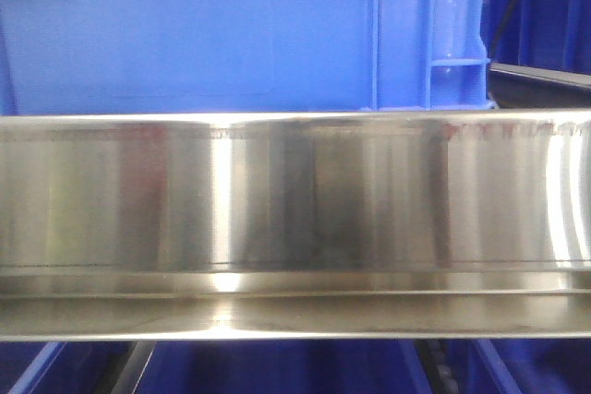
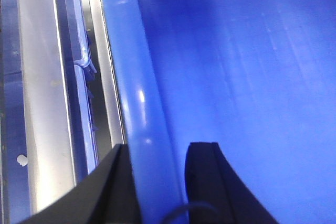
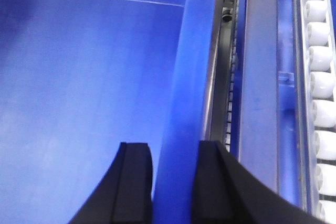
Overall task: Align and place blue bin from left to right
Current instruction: 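Close both grippers on the opposite rims of the blue bin, then lift and pull the blue bin off the roller shelf toward the robot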
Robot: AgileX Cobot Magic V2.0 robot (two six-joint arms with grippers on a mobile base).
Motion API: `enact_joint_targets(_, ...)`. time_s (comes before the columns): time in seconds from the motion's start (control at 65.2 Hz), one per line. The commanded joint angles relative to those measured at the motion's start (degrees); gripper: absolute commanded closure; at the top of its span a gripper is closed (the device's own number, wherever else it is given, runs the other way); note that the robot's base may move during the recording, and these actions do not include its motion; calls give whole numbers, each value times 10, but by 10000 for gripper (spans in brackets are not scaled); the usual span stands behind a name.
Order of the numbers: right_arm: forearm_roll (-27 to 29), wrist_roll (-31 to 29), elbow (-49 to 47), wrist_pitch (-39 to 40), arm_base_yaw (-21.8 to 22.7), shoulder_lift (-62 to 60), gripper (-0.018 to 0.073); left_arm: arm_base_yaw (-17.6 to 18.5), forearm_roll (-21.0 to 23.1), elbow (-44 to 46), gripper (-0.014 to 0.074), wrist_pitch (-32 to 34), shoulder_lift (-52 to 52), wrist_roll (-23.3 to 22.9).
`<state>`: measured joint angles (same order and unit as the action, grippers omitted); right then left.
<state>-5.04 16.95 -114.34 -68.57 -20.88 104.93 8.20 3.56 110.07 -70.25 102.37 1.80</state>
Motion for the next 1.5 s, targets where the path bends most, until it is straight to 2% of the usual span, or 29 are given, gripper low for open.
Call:
enact_joint_targets(0.0,8,-7,-5,9,-2,-3,629,1,14,4,708,3,-2,0)
enact_joint_targets(0.383,12,-7,-5,1,-4,-24,629,1,7,29,708,3,-39,-10)
enact_joint_targets(0.751,12,-7,-34,7,-4,-93,629,2,49,39,708,4,-104,-10)
enact_joint_targets(0.966,12,-7,-34,38,-4,-132,629,2,79,39,708,45,-143,-10)
enact_joint_targets(1.15,12,-7,-34,73,-4,-151,629,2,82,39,708,96,-160,-10)
enact_joint_targets(1.487,6,-7,-34,83,-4,-151,629,2,82,39,708,96,-154,-10)
